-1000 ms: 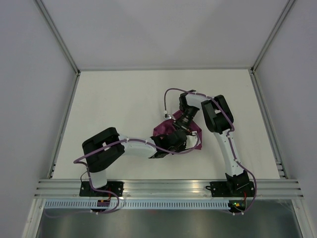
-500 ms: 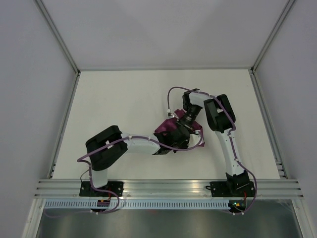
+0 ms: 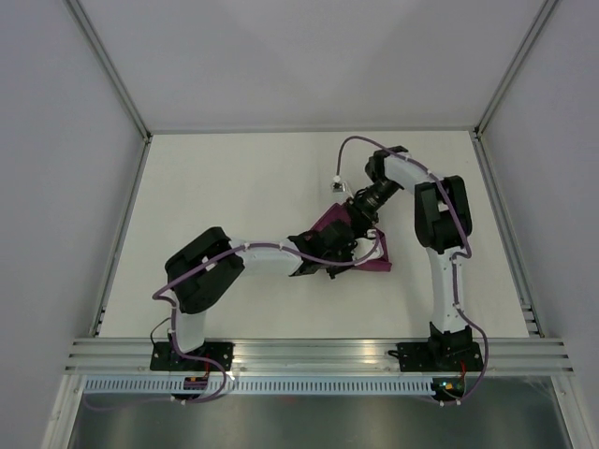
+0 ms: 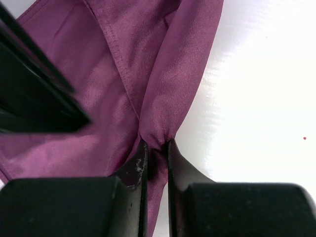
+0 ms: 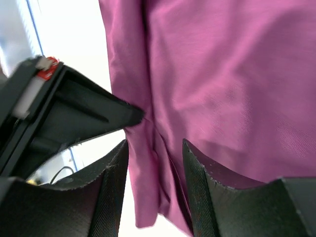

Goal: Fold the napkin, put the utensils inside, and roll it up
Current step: Roll the napkin at the center of the board.

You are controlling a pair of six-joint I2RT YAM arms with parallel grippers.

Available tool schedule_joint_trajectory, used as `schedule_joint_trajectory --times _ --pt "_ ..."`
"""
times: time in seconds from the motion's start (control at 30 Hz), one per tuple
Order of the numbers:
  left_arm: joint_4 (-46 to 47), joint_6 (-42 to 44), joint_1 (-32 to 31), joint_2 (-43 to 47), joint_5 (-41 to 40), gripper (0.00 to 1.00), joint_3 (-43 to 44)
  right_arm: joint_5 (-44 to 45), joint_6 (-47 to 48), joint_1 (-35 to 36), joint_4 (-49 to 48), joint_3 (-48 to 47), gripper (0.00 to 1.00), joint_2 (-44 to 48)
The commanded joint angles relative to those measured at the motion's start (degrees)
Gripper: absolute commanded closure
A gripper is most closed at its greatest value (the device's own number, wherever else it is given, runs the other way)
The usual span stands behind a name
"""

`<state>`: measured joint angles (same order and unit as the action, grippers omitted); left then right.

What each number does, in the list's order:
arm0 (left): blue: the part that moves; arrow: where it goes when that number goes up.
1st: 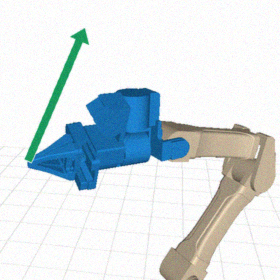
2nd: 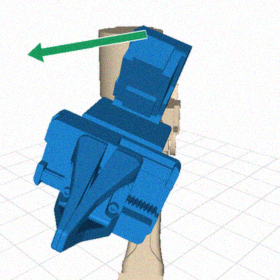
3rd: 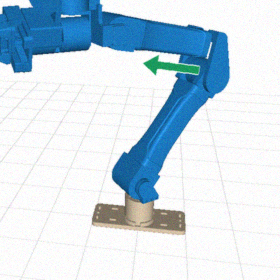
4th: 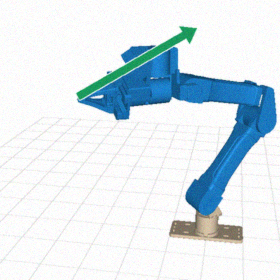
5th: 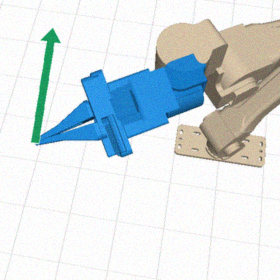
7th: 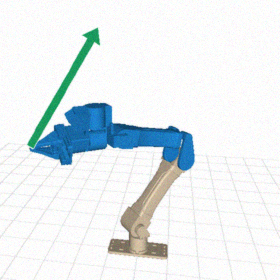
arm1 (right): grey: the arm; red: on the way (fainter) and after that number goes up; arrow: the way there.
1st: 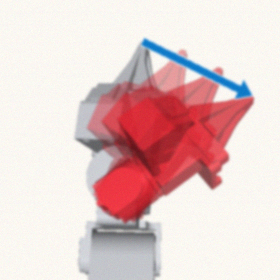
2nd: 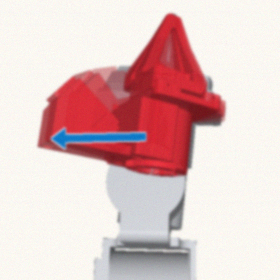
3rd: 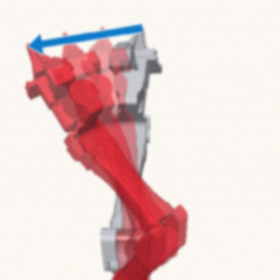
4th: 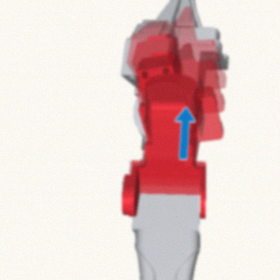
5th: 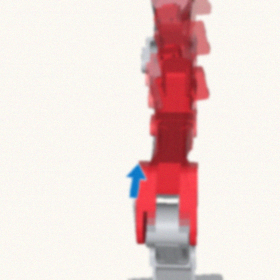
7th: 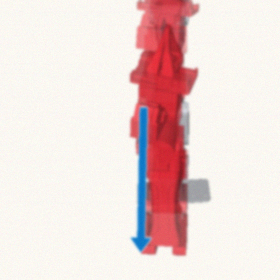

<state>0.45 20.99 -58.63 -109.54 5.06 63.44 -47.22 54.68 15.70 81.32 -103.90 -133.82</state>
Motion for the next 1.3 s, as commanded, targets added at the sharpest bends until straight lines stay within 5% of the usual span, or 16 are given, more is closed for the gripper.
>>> schedule_joint_trajectory --times 0.0,0.23,0.47,0.77,1.27 --pt "-7.5 -2.8 1.8 -5.2 10.1 0.98 -0.5 -4.8 -2.1 -5.3 -5.0 1.2 0.46 7.9" --pt "-12.1 -5.0 7.7 -8.7 22.4 0.98 3.6 -7.1 -7.7 -17.1 -22.6 11.9 0.46 17.9" --pt "-19.1 -7.6 15.6 -16.0 41.9 0.98 12.0 0.4 -3.7 -16.3 -42.5 35.9 0.44 37.3" --pt "-24.4 -8.3 19.3 -20.2 49.8 0.98 16.8 11.2 0.2 -0.8 -54.9 54.9 0.36 51.4" --pt "-25.7 -9.2 19.4 -21.6 49.3 0.98 18.3 23.4 -3.3 16.9 -62.3 62.8 0.33 50.9"
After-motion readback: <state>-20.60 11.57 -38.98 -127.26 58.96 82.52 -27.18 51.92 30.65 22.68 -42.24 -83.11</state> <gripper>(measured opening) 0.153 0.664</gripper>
